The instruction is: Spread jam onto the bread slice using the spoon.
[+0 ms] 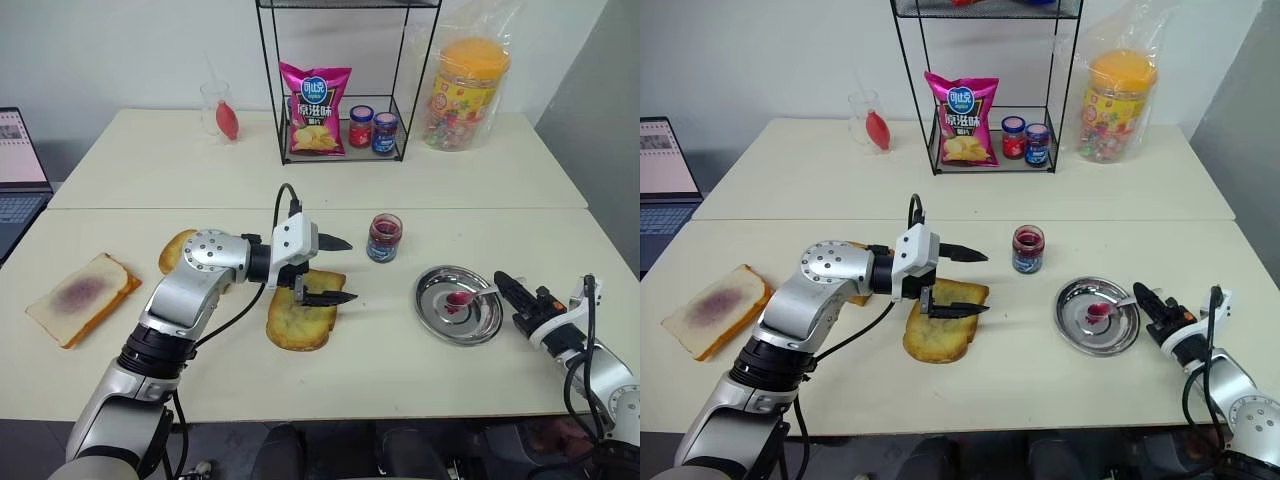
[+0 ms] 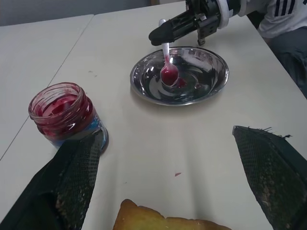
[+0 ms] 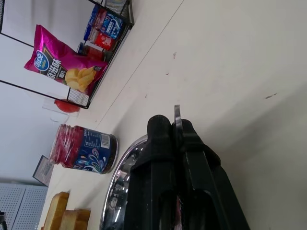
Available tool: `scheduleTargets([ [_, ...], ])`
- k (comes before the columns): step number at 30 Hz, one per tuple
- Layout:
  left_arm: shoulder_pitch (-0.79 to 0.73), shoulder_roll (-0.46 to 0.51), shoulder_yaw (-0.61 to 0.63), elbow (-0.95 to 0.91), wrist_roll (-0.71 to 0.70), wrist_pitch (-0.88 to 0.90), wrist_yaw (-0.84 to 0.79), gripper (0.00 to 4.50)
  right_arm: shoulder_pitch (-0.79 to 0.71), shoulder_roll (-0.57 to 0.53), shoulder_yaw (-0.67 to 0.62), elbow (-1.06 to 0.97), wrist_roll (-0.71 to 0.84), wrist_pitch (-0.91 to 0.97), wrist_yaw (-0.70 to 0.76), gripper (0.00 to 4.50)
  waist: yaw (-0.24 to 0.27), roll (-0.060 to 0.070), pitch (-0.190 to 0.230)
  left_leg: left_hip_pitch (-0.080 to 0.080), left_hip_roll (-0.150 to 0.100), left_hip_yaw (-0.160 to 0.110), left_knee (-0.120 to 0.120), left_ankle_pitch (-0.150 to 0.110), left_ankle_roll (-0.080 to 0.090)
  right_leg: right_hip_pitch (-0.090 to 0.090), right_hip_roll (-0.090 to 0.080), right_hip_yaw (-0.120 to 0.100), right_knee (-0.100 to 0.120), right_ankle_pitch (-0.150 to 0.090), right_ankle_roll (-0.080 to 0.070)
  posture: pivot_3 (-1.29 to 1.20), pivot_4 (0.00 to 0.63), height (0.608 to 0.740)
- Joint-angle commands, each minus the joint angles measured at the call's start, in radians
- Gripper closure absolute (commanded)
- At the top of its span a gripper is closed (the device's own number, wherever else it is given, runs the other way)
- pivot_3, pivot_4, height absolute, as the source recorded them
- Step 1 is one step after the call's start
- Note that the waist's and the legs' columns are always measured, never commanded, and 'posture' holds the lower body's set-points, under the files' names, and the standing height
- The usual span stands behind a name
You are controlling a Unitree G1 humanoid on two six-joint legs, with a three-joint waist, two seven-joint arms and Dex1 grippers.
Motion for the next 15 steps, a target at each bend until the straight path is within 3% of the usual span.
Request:
scheduleTargets([
  [1, 0.015, 0.013, 0.031, -0.043, -0.014, -0.012, 0.000, 0.00, 0.025, -0.017, 0.001, -0.071, -0.016, 0.009, 0.009, 4.44, 0.000, 0.000, 0.000, 0.000, 0.000, 0.000, 0.000, 0.000, 0.000, 0.000, 0.000, 0.000, 0.000, 0.000, 0.000, 0.00, 0.150, 0.740],
  [7, 0.044, 0.039, 0.081, -0.059, -0.058, 0.035, 0.005, 0.00, 0.007, -0.090, 0.013, -0.254, 0.064, 0.054, -0.015, 4.44, -0.003, 0.001, 0.001, 0.000, 0.000, 0.000, 0.000, 0.000, 0.000, -0.001, 0.000, 0.000, 0.000, 0.000, 0.000, 0.00, 0.150, 0.740],
  [12, 0.057, 0.068, 0.161, -0.033, -0.076, 0.067, 0.049, 0.00, -0.153, -0.154, 0.022, -0.313, 0.256, 0.048, -0.141, 4.44, -0.005, 0.002, 0.001, 0.000, 0.000, 0.000, 0.000, 0.000, 0.000, -0.001, 0.000, 0.000, 0.001, 0.000, 0.000, 0.00, 0.150, 0.740],
  [15, 0.058, 0.061, 0.182, -0.026, -0.073, 0.075, 0.076, 0.00, -0.224, -0.168, 0.057, -0.307, 0.269, 0.045, -0.178, 4.44, -0.003, 0.002, 0.001, 0.000, 0.000, 0.000, 0.000, 0.000, 0.000, -0.001, 0.000, 0.000, 0.001, 0.000, 0.000, 0.00, 0.150, 0.740],
])
